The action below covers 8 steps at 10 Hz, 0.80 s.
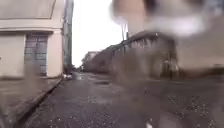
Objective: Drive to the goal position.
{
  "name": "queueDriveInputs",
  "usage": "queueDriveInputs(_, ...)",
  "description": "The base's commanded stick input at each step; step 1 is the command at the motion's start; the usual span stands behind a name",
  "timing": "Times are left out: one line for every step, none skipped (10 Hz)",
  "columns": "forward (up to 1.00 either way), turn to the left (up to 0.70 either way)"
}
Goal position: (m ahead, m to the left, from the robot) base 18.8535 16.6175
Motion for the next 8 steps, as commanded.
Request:
queueDriveInputs(0.0, 0.0)
queueDriveInputs(0.0, 0.0)
queueDriveInputs(0.0, 0.0)
queueDriveInputs(0.17, 0.01)
queueDriveInputs(0.61, 0.02)
queueDriveInputs(0.63, 0.02)
queueDriveInputs(0.66, 0.02)
queueDriveInputs(0.69, 0.02)
